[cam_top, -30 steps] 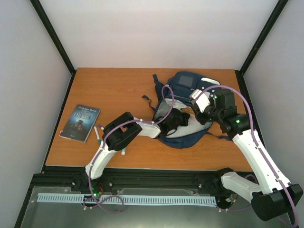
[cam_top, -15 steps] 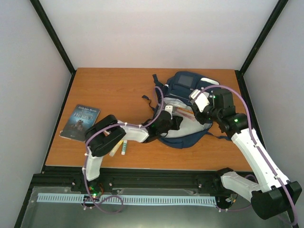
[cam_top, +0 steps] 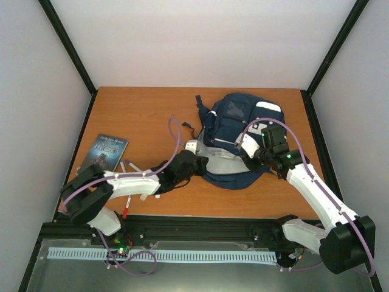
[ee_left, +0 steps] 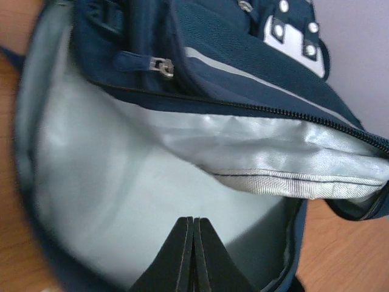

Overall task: Pack the student bag
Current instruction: Move the book to the center of the board.

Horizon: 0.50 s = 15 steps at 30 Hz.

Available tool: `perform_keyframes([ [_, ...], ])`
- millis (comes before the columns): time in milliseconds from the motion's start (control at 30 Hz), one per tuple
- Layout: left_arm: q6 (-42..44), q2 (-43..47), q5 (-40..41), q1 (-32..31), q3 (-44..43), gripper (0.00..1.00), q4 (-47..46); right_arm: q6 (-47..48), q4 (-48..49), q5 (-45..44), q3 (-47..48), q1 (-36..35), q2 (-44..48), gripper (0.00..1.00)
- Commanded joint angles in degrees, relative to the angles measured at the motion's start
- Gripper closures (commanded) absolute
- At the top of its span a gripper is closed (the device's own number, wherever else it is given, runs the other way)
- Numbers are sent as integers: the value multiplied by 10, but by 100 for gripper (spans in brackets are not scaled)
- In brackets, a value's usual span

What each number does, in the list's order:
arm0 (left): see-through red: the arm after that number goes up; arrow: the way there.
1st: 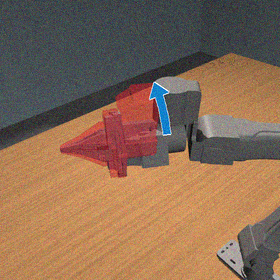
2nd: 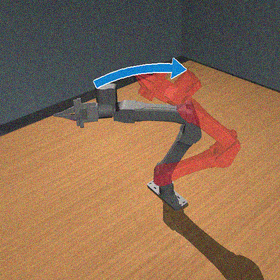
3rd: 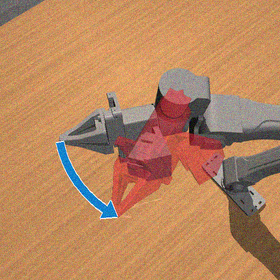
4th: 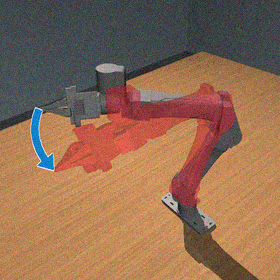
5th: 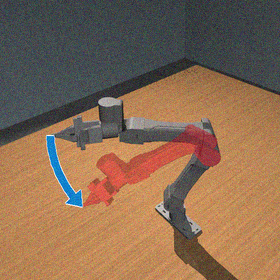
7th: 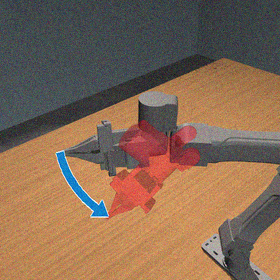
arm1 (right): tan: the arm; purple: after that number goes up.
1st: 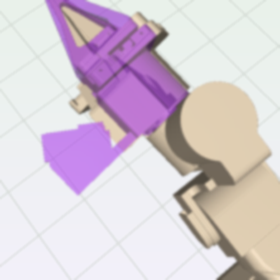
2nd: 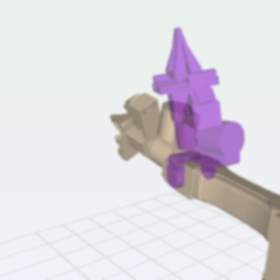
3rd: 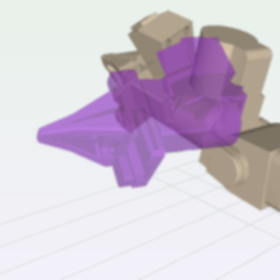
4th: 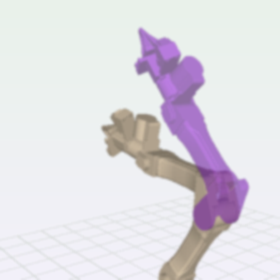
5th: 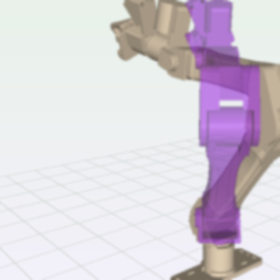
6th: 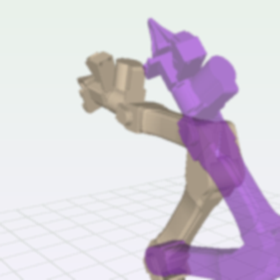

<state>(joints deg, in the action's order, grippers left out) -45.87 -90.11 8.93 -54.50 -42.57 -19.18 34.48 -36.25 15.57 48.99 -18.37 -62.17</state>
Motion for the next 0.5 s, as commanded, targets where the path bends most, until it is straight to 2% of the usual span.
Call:
perform_keyframes([
  [0, 30, 77, 59, -1, 47, 99, 76, 37, 17, 53, -25, 2, -8, 97],
  [133, 54, 140, 106, 4, 63, 99, 149, 62, -14, 134, -38, 1, -30, 97],
  [233, 57, 183, 115, 20, 79, 99, 183, 63, -28, 156, -30, 0, -45, 97],
  [300, 49, 208, 104, 42, 86, 93, 203, 62, -29, 159, -28, 1, -44, 97],
  [333, 47, 216, 84, 58, 86, 85, 214, 63, -31, 165, -27, 1, -42, 94],
  [367, 44, 222, 55, 78, 83, 71, 226, 63, -33, 169, -25, 1, -38, 87],
  [433, 25, 231, 47, 107, 73, 18, 265, 55, -31, 163, -17, 1, -26, 67],
  [467, 21, 233, 46, 118, 64, 4, 282, 52, -30, 153, -10, 1, -13, 60],
])
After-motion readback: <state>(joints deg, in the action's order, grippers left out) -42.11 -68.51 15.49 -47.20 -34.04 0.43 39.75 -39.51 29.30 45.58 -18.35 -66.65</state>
